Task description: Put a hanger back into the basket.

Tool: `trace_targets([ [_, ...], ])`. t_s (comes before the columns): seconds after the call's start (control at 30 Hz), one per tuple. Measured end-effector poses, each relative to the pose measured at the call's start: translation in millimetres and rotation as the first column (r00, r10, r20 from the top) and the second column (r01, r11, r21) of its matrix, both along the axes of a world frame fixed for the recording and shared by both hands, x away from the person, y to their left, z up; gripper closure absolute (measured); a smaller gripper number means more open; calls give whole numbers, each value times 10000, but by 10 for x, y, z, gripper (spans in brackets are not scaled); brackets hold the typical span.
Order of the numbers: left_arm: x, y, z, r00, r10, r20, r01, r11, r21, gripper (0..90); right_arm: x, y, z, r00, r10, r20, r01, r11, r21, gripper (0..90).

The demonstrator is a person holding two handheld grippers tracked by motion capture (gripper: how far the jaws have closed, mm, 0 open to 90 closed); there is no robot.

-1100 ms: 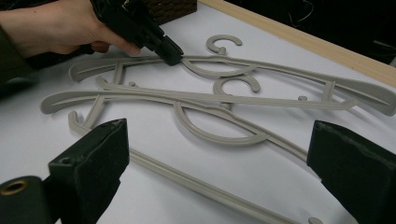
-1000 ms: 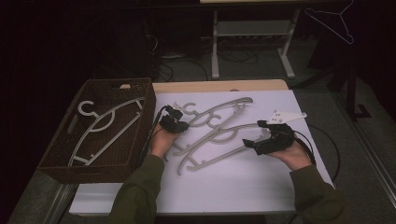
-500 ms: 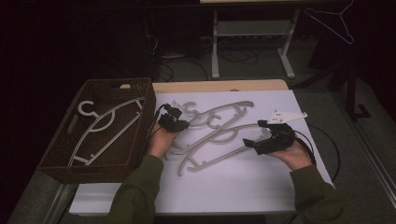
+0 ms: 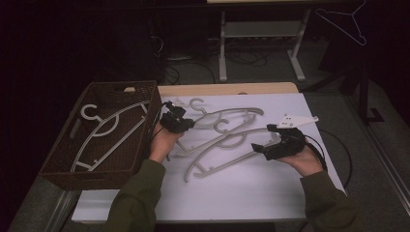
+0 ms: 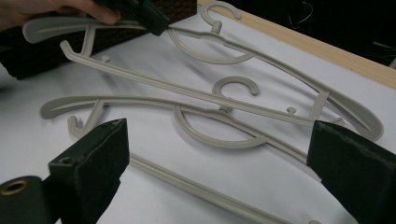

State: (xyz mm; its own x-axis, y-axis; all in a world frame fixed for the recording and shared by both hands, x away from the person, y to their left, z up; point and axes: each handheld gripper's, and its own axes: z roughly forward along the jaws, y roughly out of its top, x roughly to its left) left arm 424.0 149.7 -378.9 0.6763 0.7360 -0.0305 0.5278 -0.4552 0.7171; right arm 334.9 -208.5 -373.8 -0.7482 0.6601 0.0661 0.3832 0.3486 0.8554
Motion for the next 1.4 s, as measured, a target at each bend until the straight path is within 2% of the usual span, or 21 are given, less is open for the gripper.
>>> trace_targets([
  [0.17,-61,-1,189,9993,-196,308,197,9998,-43,821,-1,9,1,10000,10,12,-10,10000,-16,51],
  [0.3,-126,-30,336,9975,-422,572,419,9991,78,825,-3,11,6,10000,14,47,-14,10000,27,51],
  [0.43,-186,-66,446,9937,-762,818,728,9964,437,827,-4,6,9,10000,15,61,-15,10000,35,51],
  [0.63,-240,-99,469,9914,-917,933,882,9952,415,827,-7,10,14,10000,19,35,-19,10000,32,51],
  [0.77,-290,-93,558,9866,-1124,1183,1080,9932,430,827,-3,4,9,10000,-15,22,15,10000,26,51],
  [0.8,-305,-95,583,9866,-1088,1214,1064,9940,260,827,-3,4,9,10000,-15,22,15,10000,26,51],
  [0.87,-328,-85,636,9849,-1136,1306,1114,9935,245,827,-3,4,10,10000,0,69,0,10000,31,51],
  [1.07,-373,26,810,9803,-1293,1496,1248,9914,392,827,-7,5,14,10000,0,53,-1,10000,26,52],
  [1.13,-397,77,872,9806,-1199,1549,1172,9928,265,827,-5,1,16,10000,-7,76,7,10000,30,51],
  [1.27,-422,235,1006,9784,-1150,1721,1121,9933,262,827,-3,1,16,10000,-16,76,16,10000,31,51],
  [1.3,-429,337,1058,9795,-1039,1724,1026,9946,162,827,-5,1,17,10000,-10,76,10,10000,34,51],
  [1.33,-429,337,1058,9795,-1039,1724,1026,9946,162,827,-5,1,17,10000,-10,76,10,10000,34,51],
  [1.4,-434,452,1107,9807,-910,1731,913,9958,64,827,-4,2,18,10000,-18,75,17,10000,47,51],
])
